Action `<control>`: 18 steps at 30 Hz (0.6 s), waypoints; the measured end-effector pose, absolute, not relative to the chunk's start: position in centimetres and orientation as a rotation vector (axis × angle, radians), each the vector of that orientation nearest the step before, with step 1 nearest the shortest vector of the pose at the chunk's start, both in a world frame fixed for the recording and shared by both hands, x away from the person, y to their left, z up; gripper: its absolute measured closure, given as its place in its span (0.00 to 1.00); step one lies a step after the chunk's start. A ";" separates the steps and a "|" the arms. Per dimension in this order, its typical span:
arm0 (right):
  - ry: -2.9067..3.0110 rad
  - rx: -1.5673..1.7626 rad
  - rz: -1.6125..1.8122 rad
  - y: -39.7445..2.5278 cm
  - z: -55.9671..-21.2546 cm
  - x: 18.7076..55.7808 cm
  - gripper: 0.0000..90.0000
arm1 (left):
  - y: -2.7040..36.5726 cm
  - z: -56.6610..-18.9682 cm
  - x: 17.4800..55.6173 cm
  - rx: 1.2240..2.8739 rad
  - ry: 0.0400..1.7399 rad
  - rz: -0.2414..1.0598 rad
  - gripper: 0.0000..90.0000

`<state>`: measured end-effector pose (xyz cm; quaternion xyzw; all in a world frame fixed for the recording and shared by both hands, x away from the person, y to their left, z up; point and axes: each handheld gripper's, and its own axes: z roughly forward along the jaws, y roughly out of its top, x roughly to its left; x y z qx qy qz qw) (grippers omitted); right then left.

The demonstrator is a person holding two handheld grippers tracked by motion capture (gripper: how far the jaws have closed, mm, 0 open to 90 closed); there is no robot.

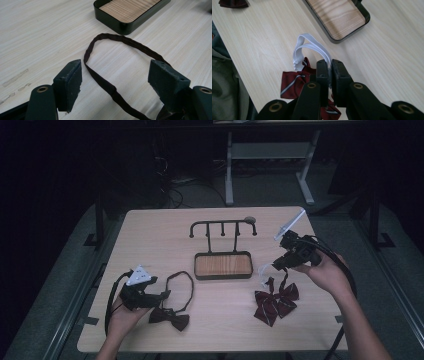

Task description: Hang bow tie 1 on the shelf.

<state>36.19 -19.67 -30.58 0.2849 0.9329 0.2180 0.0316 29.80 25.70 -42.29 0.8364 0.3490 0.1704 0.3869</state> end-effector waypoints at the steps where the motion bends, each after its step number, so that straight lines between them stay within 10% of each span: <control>1: 2.873 0.877 0.674 -19.6 -30.4 36.2 0.94 | 25.7 -42.3 29.8 2.126 0.890 0.433 0.31; 18: 2.870 0.857 0.692 -19.0 -28.5 37.0 0.94 | 25.8 -42.3 29.8 2.125 0.889 0.435 0.31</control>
